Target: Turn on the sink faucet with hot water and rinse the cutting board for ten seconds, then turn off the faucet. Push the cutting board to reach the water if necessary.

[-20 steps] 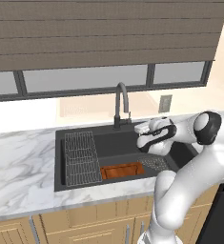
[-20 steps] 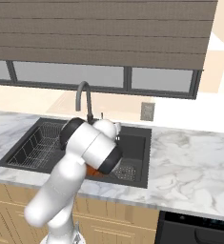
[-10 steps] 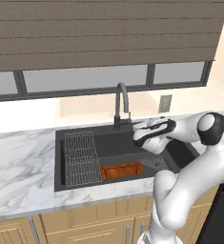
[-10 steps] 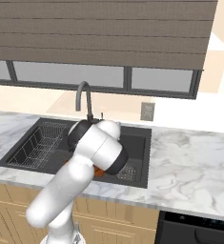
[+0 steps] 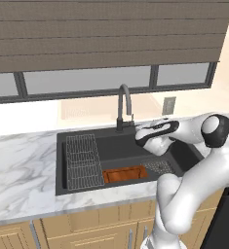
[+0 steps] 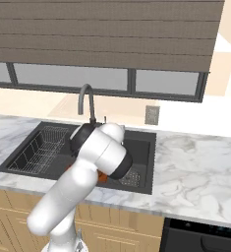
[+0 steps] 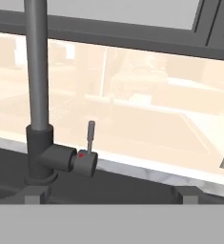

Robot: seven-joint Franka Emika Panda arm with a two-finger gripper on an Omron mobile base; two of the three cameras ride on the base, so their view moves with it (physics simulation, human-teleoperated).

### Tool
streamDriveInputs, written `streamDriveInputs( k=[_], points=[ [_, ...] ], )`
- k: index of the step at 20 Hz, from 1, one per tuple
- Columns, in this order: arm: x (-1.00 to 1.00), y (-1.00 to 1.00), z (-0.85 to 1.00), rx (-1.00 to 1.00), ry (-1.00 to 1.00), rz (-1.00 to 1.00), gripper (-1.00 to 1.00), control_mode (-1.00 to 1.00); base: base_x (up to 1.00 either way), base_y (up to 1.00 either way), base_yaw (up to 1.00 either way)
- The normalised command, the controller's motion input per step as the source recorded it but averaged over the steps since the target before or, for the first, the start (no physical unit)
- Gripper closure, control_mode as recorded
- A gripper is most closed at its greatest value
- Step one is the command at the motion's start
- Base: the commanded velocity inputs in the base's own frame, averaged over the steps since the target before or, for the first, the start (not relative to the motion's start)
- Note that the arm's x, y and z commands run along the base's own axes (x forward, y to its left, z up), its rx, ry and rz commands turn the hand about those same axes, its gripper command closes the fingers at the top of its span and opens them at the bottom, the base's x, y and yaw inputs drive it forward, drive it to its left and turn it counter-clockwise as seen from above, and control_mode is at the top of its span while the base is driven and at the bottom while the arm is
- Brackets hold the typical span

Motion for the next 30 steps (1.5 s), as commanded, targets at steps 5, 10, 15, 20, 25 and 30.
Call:
streamDriveInputs(
  k=[5,10,15,20,25,30],
  points=[
    [0.05,0.12,0.00,0.00,-0.01,-0.01,-1.00,-1.00,0.00,0.00,0.00],
    [0.03,0.14,0.00,0.00,-0.05,0.00,-1.00,-1.00,0.00,0.00,0.00],
    [0.07,0.04,0.00,0.01,-0.03,0.00,-1.00,-1.00,0.00,0.00,0.00],
    [0.07,0.00,-0.07,0.03,0.00,0.00,-1.00,-1.00,0.00,0.00,0.00],
    [0.09,0.00,-0.01,0.04,0.00,0.00,-1.00,-1.00,0.00,0.00,0.00],
    [0.14,0.00,0.00,0.01,0.00,0.00,-1.00,-1.00,0.00,0.00,0.00]
  ],
)
